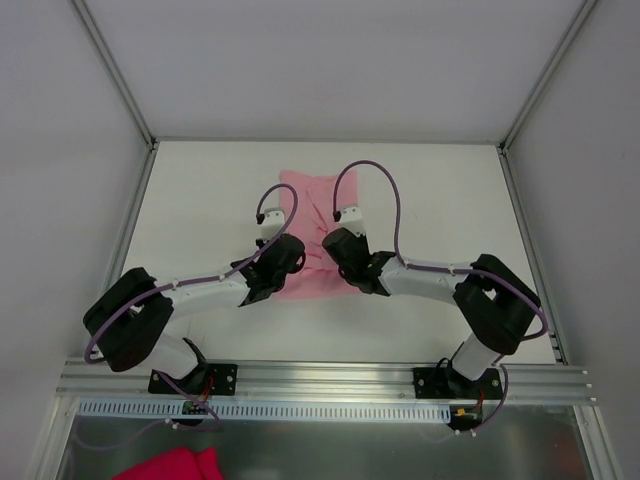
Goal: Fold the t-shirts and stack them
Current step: Fold the folded rectangular tshirt in 1/3 of the way
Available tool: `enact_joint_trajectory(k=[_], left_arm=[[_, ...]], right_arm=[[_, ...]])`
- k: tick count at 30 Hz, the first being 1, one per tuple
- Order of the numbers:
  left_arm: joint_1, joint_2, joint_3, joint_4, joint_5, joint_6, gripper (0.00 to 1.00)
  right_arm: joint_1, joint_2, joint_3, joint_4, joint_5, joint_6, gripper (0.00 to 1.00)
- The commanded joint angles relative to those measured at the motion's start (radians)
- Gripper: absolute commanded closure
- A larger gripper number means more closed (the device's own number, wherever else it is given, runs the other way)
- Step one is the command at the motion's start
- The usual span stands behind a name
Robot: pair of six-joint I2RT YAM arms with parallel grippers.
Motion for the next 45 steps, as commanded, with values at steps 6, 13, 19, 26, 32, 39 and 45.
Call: enact_joint_trajectory(k=[6, 13, 19, 26, 32, 39, 45], left_arm=[[0.039, 0.021, 0.059, 0.051, 0.017, 0.051, 1.0], [0.082, 0.065, 0.091, 0.065, 0.054, 0.063, 1.0], [0.115, 0.188, 0.159, 0.069, 0.063, 0.069, 0.18], [0.112, 0.136, 0.127, 0.114, 0.136, 0.086, 0.13], [0.046, -0.004, 0.059, 0.134, 0.134, 0.108, 0.14], [-0.003, -0.062, 0.036, 0.117, 0.121, 0.108, 0.16], [-0.003, -0.048, 0.004, 0.126, 0.121, 0.088, 0.18]], right_arm=[[-0.036, -0.004, 0.067, 0.052, -0.022, -0.045, 0.99], [-0.065, 0.03, 0.117, 0.055, -0.042, -0.063, 0.99], [-0.083, 0.135, 0.178, 0.149, 0.021, -0.175, 0.75], [-0.094, 0.088, 0.141, 0.239, 0.065, -0.238, 0.28], [-0.089, -0.05, 0.078, 0.242, 0.027, -0.232, 0.25], [-0.077, -0.13, 0.041, 0.181, -0.093, -0.194, 0.99], [-0.078, -0.119, 0.05, 0.106, -0.16, -0.149, 0.99]])
